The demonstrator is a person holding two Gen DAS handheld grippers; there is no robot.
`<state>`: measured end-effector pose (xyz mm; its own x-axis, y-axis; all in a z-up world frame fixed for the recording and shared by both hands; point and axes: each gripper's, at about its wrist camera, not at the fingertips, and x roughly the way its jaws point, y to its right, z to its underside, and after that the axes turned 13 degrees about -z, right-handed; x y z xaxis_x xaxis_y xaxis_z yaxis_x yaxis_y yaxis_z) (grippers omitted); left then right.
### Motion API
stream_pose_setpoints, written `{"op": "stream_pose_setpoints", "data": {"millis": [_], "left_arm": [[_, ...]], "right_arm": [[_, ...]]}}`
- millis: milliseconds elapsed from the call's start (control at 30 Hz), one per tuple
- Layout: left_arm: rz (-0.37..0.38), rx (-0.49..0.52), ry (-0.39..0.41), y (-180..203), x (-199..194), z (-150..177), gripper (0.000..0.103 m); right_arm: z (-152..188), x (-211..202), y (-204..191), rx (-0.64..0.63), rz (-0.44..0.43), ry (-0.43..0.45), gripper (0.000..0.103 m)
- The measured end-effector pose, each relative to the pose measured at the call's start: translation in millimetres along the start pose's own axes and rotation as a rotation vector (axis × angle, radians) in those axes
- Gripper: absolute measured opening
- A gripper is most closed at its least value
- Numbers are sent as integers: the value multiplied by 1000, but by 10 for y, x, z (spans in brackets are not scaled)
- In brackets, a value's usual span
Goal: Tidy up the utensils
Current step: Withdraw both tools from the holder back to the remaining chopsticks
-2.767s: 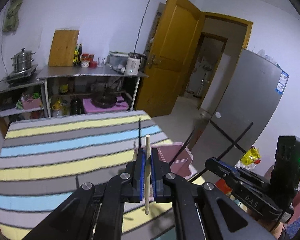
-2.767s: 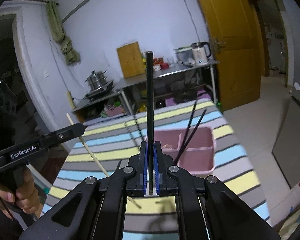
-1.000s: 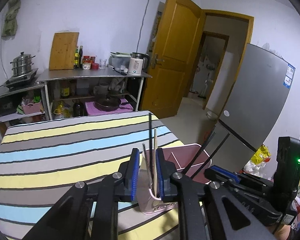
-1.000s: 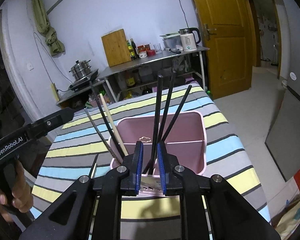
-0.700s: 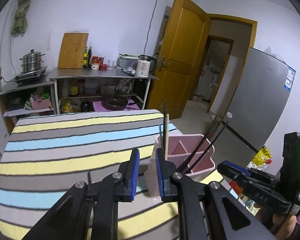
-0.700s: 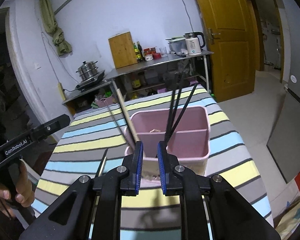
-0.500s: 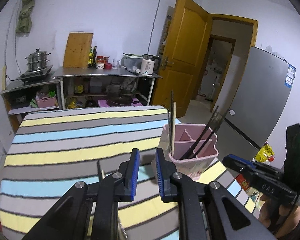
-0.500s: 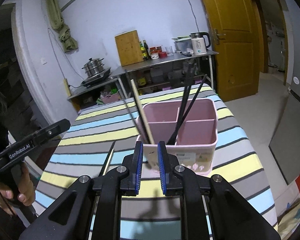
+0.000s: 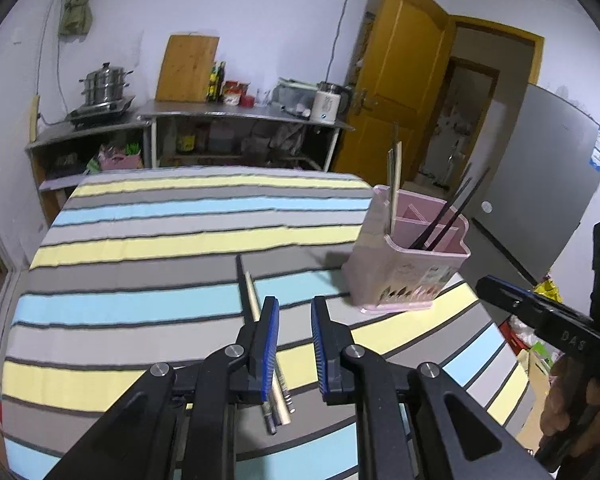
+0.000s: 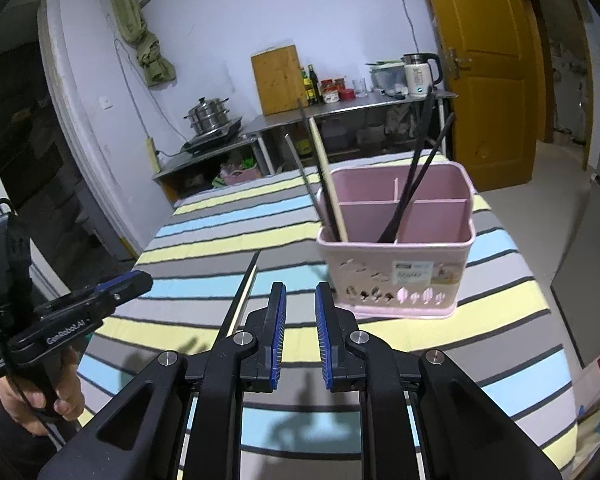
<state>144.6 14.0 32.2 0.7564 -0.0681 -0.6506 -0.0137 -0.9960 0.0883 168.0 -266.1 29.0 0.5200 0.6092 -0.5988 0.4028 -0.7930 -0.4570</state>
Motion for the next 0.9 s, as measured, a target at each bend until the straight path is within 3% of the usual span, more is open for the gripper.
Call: {"op": "stream_pose_setpoints", "data": {"millis": [467, 600, 900], "left_arm": [[-52, -23, -150, -237, 754, 305, 16], [-54, -19, -171, -239, 1019, 305, 26], [-82, 10, -209, -144, 1455, 303, 27]], "right_arm": [[250, 588, -67, 3, -48, -129, 15], [310, 732, -69, 1, -53, -162, 15], [316, 875, -5, 12, -36, -195, 15]]}}
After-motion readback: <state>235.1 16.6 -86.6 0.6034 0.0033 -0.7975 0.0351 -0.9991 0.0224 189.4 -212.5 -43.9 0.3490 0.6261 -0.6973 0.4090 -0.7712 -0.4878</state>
